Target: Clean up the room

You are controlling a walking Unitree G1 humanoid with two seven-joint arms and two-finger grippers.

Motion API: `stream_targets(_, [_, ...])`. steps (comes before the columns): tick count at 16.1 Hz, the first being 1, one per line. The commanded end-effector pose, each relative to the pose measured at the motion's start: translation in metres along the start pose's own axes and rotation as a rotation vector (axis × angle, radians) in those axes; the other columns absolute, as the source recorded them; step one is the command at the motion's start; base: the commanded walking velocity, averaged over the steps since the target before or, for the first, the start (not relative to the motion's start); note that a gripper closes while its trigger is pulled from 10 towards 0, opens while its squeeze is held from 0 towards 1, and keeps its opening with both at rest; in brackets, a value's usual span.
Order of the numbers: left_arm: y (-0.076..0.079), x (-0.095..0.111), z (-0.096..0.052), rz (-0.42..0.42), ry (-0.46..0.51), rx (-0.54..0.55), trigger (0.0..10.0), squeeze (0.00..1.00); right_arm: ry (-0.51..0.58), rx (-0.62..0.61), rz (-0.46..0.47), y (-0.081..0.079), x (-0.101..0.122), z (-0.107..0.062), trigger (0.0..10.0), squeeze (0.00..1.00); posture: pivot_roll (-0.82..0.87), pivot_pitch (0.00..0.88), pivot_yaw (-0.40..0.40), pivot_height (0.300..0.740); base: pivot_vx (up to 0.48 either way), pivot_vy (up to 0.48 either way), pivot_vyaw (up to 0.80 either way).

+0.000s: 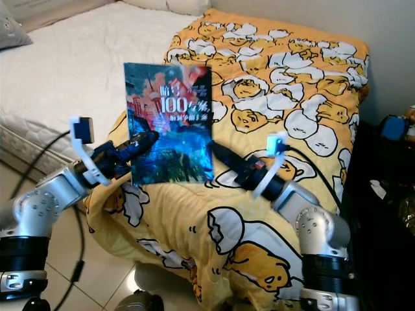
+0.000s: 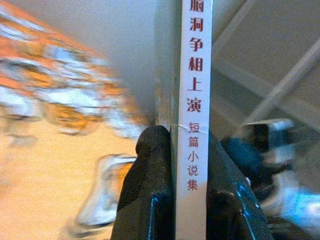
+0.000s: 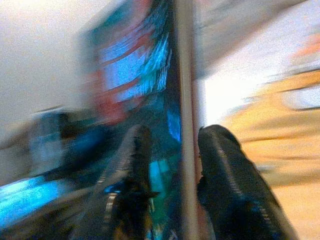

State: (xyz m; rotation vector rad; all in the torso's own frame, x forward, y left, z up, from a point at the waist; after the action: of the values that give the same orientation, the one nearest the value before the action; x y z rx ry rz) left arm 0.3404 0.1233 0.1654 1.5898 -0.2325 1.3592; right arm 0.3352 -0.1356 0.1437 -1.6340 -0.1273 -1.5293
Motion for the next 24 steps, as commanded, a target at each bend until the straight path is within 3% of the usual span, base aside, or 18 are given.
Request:
stream_targets(1, [-0.004, 0.011, 0.0, 0.138, 0.013, 0.075, 0.0, 0.0, 0.048, -0.179, -0.051, 0.026, 0.007, -0.011, 10.0, 1.0, -0.1, 0.0, 0.057, 0.74, 0.0, 0.0, 0.0])
stream_targets(2, [-0.019, 0.018, -0.003, 0.283, 0.027, 0.235, 0.0, 0.0, 0.092, -0.292, -0.108, 0.038, 0.014, -0.02, 10.0, 1.0, -0.1, 0.0, 0.059, 0.74, 0.0, 0.0, 0.0])
stream_targets(3, [-0.034, 0.014, -0.013, 0.527, -0.063, 0.407, 0.0, 0.0, 0.096, -0.387, -0.193, 0.038, 0.012, -0.027, 10.0, 1.0, -0.12, 0.0, 0.07, 0.74, 0.0, 0.0, 0.0])
stream_targets(4, [-0.035, 0.01, -0.014, 0.569, -0.089, 0.423, 7.8, 0.0, 0.073, -0.423, -0.237, 0.038, 0.008, -0.027, 10.0, 1.0, -0.12, 0.0, 0.073, 0.74, 0.0, 0.0, 0.0])
stream_targets(5, [-0.033, 0.003, -0.015, 0.57, -0.078, 0.443, 10.0, 0.0, 0.036, -0.483, -0.302, 0.036, -0.002, -0.028, 10.0, 0.62, -0.13, 0.0, 0.074, 0.74, 0.0, 0.0, 0.0])
stream_targets(6, [-0.034, -0.003, -0.016, 0.558, -0.065, 0.49, 10.0, 0.0, 0.007, -0.561, -0.336, 0.038, -0.013, -0.032, 10.0, 0.0, -0.13, 0.0, 0.075, 0.74, 0.0, 0.0, 0.0])
stream_targets(8, [-0.036, -0.015, -0.018, 0.638, -0.077, 0.54, 10.0, 0.0, -0.007, -0.611, -0.373, 0.034, -0.03, -0.036, 10.0, 0.0, -0.14, 0.0, 0.075, 0.74, 0.0, 0.0, 0.0])
stream_targets(13, [-0.039, -0.031, -0.031, 0.63, -0.074, 0.627, 10.0, 0.0, -0.084, -0.697, -0.399, 0.029, -0.055, -0.044, 10.0, 0.0, -0.13, 0.0, 0.057, 0.74, 0.0, 0.116, 0.0])
stream_targets(18, [-0.041, -0.037, -0.045, 0.623, -0.077, 0.673, 10.0, 0.0, -0.11, -0.747, -0.38, 0.033, -0.063, -0.052, 10.0, 0.0, -0.11, 0.0, 0.033, 0.74, 0.0, 0.355, -0.61])
stream_targets(24, [-0.038, -0.039, -0.047, 0.622, -0.079, 0.68, 10.0, 0.0, -0.124, -0.768, -0.373, 0.033, -0.066, -0.056, 10.0, 0.0, -0.11, 0.0, 0.044, 0.74, 0.0, 0.377, -0.68])
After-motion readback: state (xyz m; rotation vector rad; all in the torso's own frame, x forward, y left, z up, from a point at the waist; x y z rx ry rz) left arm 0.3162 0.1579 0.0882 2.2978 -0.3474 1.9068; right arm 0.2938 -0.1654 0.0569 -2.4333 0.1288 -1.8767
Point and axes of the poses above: a point about 5 cm out from each wrist's last joint towards the gripper, its own z axis pointing out of the wrist towards the gripper, its own x axis along the axis of the wrist's last joint, y = z × x, the point moved 5 cm from there along z, pointing out of the wrist towards the gripper, and after that the axes turned 5 degrees about -z, right-handed, at the moved point
